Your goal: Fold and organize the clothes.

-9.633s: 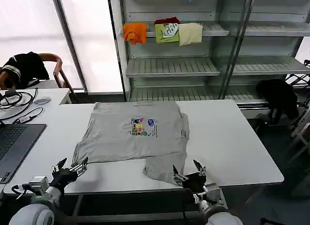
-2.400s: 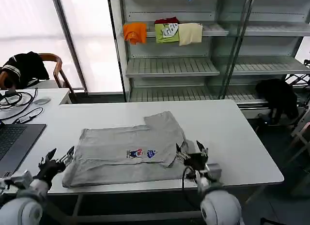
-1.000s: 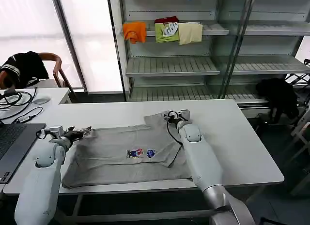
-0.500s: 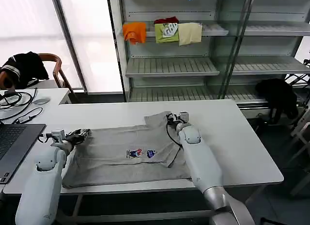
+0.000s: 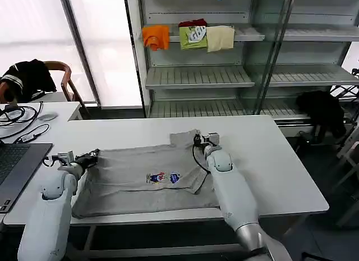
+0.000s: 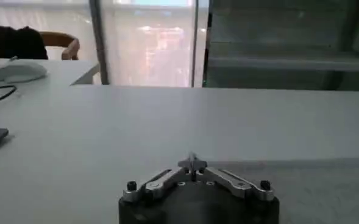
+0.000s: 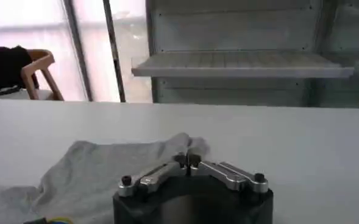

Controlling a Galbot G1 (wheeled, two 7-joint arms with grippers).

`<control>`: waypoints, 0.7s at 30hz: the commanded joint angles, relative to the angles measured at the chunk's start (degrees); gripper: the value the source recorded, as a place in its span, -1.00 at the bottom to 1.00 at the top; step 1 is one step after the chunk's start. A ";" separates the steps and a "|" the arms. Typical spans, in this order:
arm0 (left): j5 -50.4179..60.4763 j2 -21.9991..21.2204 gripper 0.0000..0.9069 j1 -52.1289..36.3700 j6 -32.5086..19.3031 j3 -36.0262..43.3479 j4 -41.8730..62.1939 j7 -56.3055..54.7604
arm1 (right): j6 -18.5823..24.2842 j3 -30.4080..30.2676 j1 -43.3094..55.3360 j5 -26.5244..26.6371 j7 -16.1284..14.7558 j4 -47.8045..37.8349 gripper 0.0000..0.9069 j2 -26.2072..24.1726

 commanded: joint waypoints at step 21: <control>-21.61 1.04 -1.00 22.21 -3.32 -9.68 -23.71 1.16 | -11.37 0.69 -33.84 7.77 1.69 52.31 -1.00 -6.87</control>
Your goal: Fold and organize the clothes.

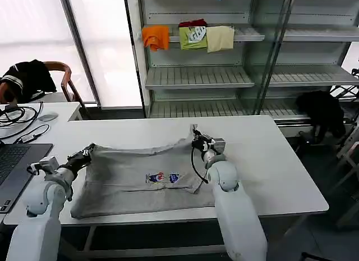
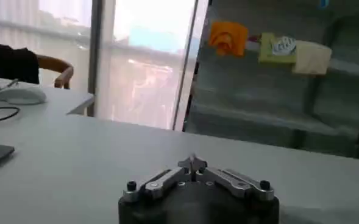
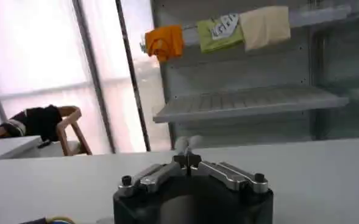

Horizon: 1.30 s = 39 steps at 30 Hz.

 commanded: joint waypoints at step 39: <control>8.60 -3.08 1.00 27.02 -3.33 -8.65 -16.31 -2.10 | 2.00 8.06 -29.14 -9.34 4.93 25.15 1.00 -7.93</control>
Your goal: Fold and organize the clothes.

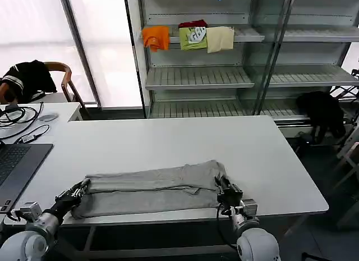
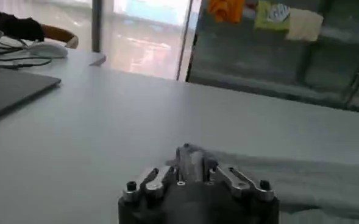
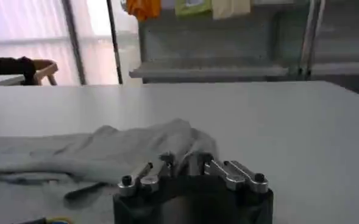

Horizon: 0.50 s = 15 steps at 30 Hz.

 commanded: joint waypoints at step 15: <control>9.14 -3.78 -0.96 4.17 -1.36 3.04 -3.74 -7.74 | -4.93 6.04 11.26 10.40 3.71 7.90 1.00 -0.75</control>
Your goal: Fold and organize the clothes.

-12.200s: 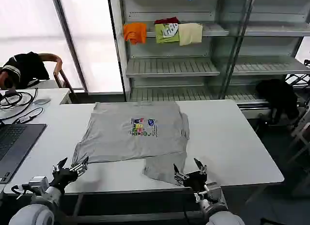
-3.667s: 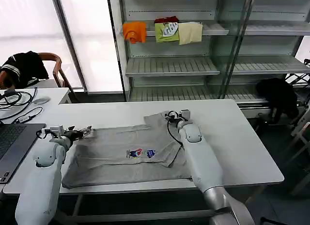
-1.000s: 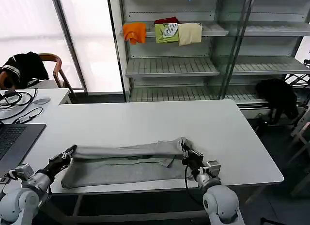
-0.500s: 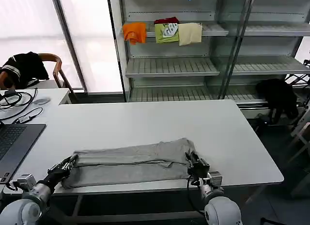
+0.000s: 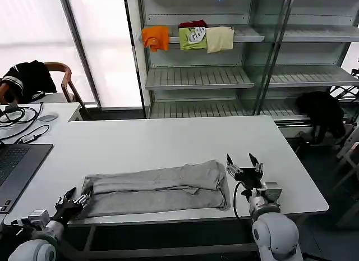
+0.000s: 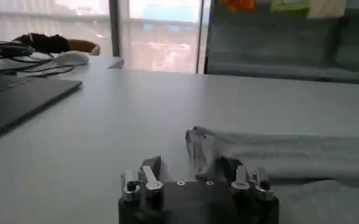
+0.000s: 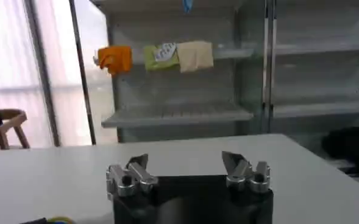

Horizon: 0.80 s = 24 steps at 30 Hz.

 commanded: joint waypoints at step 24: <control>4.64 1.77 -1.00 -1.82 -2.84 -6.37 -0.88 3.03 | -3.06 1.15 7.28 3.35 1.41 0.02 1.00 -0.58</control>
